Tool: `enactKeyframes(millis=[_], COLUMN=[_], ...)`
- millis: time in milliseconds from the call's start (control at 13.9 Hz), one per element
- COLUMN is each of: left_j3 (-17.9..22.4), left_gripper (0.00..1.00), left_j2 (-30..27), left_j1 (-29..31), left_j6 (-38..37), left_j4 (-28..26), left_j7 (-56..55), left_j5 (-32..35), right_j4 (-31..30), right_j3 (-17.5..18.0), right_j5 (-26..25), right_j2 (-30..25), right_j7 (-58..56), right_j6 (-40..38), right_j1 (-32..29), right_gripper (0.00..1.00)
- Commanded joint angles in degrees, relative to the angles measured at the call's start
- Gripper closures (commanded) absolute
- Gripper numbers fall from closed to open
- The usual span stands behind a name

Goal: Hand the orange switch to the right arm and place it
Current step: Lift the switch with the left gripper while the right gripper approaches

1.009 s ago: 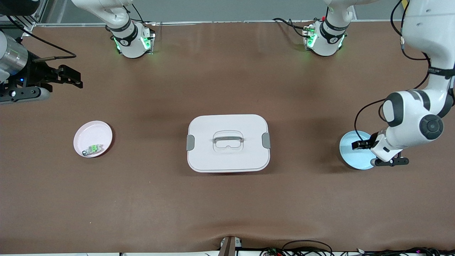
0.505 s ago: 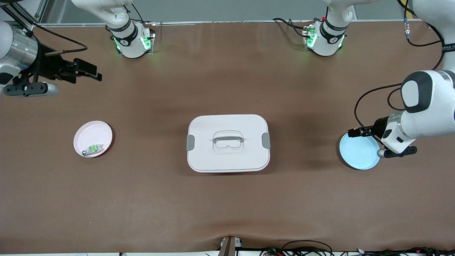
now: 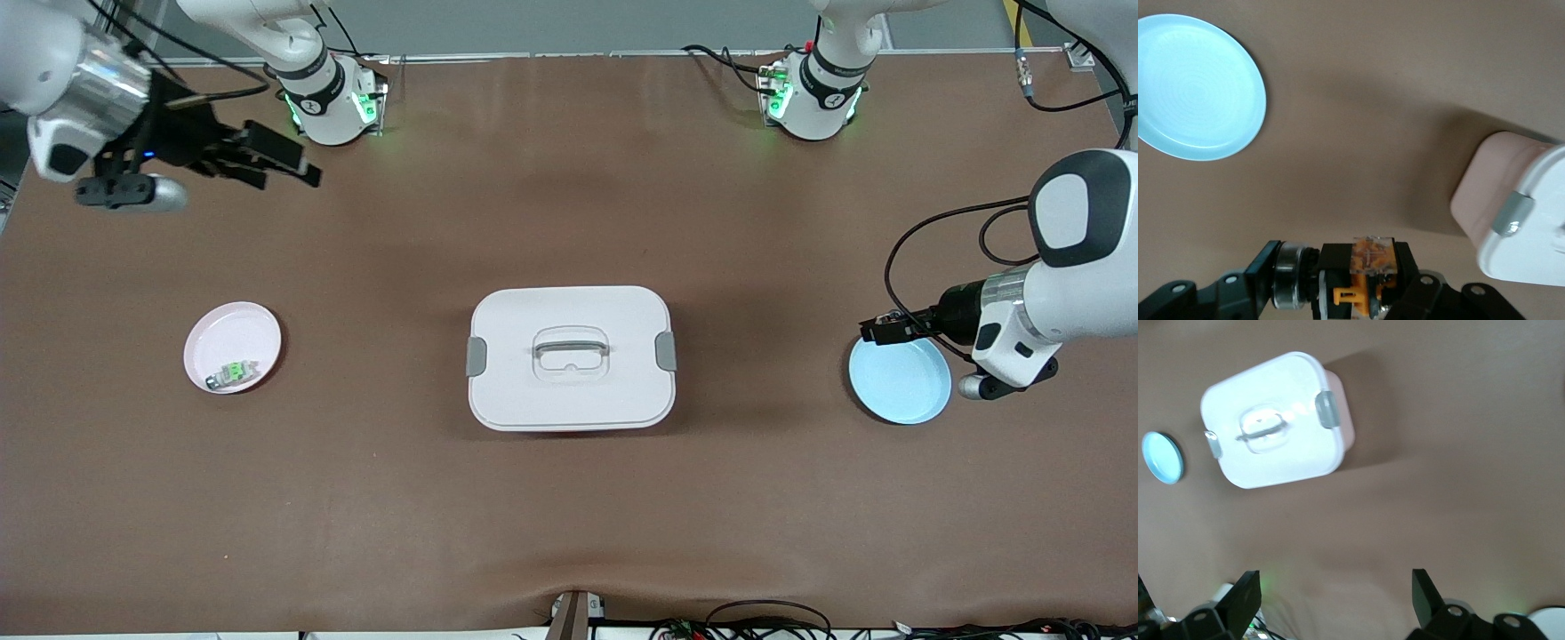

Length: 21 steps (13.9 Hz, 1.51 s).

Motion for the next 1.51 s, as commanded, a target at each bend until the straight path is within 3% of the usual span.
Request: enactKeyframes(millis=[0, 288, 793, 1441], left_j3=[-2.8, -7.8, -15.2, -16.0], left_gripper=[1.00, 1.00, 1.00, 1.00], left_j2=[0.4, 0.5, 2.1, 4.3], left_j1=[0.1, -0.1, -1.1, -6.8], left_j6=[-3.1, -3.3, -3.1, -0.2], left_j4=[4.3, 5.4, 8.2, 9.0], left_j7=[-6.4, -16.5, -30.2, -43.0], left_j5=[-1.3, -1.4, -2.5, -18.3], right_j4=[-7.0, -9.1, -17.2, -18.0], right_j3=[-0.2, -0.1, -0.2, -0.2], right_j5=[1.1, 2.5, 4.1, 4.0], right_j2=[-4.7, -4.9, -4.8, 0.5], right_j7=[6.7, 13.3, 17.7, 25.2], right_j6=[7.8, 14.1, 32.4, 46.5], right_j1=[5.3, 9.2, 18.6, 26.6], right_gripper=[0.00, 0.00, 0.00, 0.00])
